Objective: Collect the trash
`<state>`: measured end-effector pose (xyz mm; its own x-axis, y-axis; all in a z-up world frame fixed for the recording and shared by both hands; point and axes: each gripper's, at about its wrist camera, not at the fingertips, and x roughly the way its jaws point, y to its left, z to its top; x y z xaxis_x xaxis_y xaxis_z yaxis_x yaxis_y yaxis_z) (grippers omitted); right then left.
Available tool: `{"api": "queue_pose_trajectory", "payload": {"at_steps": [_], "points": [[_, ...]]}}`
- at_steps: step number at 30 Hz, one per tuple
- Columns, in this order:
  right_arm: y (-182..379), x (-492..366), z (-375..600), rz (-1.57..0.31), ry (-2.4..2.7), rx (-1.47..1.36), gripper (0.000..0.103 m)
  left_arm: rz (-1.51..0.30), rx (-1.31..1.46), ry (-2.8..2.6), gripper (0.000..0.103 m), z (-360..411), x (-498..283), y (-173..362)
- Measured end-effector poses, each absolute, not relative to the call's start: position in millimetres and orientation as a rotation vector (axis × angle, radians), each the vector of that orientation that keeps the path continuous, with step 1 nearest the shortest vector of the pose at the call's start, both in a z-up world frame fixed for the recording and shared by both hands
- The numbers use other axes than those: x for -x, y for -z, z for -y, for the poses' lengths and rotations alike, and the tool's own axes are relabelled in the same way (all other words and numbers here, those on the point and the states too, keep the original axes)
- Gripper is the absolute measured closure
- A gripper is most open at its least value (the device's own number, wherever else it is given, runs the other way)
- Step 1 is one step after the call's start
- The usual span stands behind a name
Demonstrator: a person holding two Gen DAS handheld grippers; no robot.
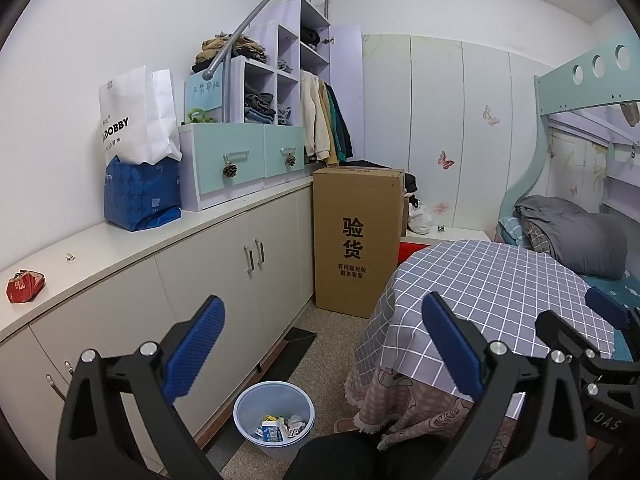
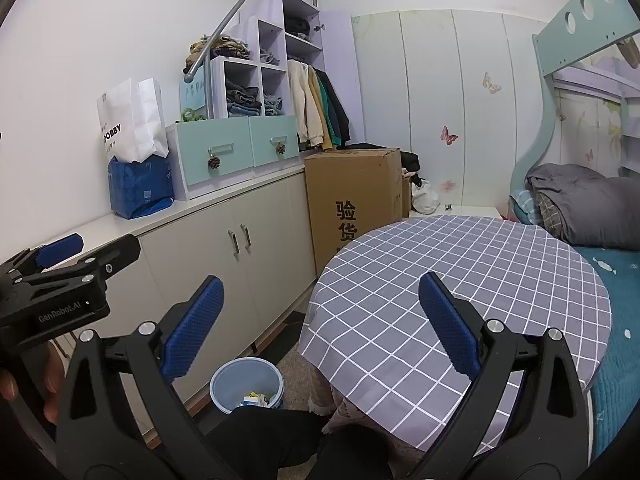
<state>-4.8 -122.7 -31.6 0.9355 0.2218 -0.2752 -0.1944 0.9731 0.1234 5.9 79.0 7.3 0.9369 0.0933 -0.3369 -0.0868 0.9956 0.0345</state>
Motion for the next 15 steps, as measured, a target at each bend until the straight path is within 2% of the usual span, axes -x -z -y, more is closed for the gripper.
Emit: {"api": "queue_pose_trajectory", "payload": {"at_steps": [15], "points": [[34.7,6.4,124.3,-0.297,-0.215,-0.096,0.007,-0.346,-0.021,-0.097,0.006,-78.0,-5.1,-4.3]]}}
